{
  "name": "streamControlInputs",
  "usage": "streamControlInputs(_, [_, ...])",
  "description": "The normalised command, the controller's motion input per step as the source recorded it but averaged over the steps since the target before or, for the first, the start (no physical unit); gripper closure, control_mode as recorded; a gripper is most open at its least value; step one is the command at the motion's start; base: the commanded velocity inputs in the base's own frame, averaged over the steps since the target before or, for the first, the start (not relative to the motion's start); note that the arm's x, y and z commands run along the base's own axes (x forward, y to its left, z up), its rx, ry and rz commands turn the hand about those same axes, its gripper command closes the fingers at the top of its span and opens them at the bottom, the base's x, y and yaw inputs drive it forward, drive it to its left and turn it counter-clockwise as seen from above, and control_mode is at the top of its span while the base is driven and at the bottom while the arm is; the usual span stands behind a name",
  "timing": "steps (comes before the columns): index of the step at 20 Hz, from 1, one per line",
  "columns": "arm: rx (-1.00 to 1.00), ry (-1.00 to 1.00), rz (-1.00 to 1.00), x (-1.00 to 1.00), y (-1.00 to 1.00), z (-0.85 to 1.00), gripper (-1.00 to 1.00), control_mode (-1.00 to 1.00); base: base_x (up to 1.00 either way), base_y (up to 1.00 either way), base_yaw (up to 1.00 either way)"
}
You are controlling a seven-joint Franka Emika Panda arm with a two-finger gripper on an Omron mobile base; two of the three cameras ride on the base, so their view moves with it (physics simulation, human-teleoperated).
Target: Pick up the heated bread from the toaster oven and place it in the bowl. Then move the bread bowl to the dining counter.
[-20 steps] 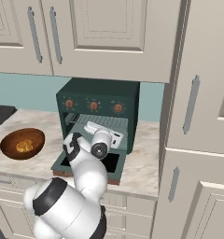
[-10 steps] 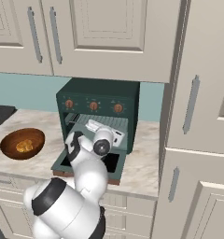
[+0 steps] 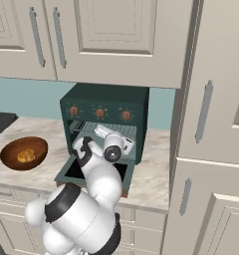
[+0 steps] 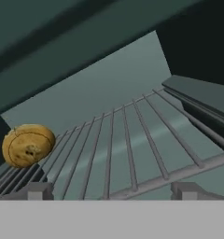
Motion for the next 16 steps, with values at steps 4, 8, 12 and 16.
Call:
streamControlInputs(4, [0.02, 0.0, 0.0, -0.02, -0.15, -0.11, -1.0, -1.0, 0.0, 0.0, 0.0])
streamControlInputs(8, [0.0, 0.0, 0.0, -0.02, -0.02, -0.02, -1.0, -1.0, 0.0, 0.0, 0.0])
streamControlInputs(12, [0.0, 0.0, 0.0, 0.29, 0.0, 0.0, -1.0, -1.0, 0.0, 0.0, 0.0])
streamControlInputs(16, [0.0, 0.0, 0.0, 0.26, 0.0, 0.0, -1.0, -1.0, 0.0, 0.0, 0.0])
